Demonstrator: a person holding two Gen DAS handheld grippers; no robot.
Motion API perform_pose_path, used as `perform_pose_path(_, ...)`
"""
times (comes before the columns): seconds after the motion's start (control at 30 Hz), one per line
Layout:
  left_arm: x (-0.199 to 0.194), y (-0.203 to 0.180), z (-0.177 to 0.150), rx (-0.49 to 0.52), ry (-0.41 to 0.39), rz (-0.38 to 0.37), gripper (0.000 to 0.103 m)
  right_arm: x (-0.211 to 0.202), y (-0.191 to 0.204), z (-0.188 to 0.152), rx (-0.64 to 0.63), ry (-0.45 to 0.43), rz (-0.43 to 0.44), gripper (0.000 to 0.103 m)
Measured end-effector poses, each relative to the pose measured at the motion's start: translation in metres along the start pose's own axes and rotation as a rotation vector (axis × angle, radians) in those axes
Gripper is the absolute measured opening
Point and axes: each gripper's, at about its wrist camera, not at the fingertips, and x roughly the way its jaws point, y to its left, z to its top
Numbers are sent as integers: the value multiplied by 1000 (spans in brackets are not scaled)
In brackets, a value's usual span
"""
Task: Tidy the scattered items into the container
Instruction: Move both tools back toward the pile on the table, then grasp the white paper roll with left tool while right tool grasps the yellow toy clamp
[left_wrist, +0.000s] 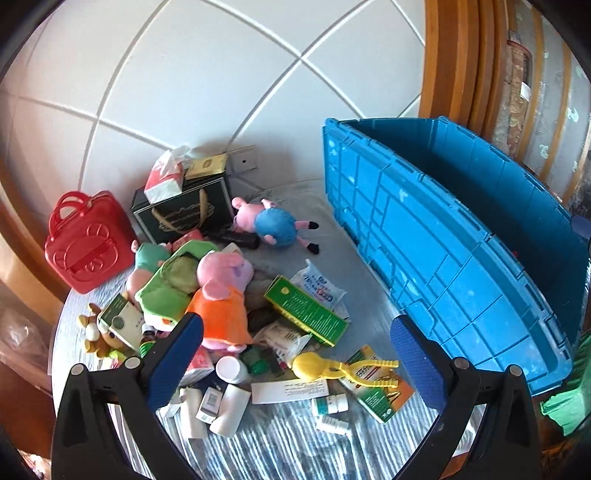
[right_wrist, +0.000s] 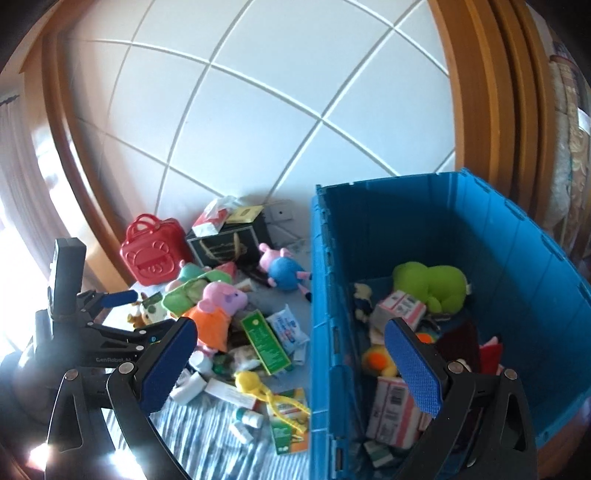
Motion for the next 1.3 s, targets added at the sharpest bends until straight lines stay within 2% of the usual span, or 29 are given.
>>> perform_pose_path(0.17, 8, 50, -44, -64, 55, 41, 103, 17, 41, -8, -68, 29, 42, 103)
perform_pose_path(0.37, 26, 98, -106, -122, 153, 71, 103, 46, 82, -38, -115, 101, 79, 103)
perform_pose_path(0.6, 51, 119, -165, -139, 260, 49, 103, 94, 96, -91, -136, 246, 70, 103)
perform_pose_path(0.9, 92, 125, -197, -123, 308, 25, 101, 155, 86, -148, -121, 398, 17, 103)
perform_pose_path(1.1, 136, 129, -209, -95, 299, -21, 93, 192, 78, -167, -119, 464, -13, 102)
perform_pose_path(1.3, 180, 128, -222, -74, 328, -64, 87, 219, 76, -179, -123, 509, -26, 103)
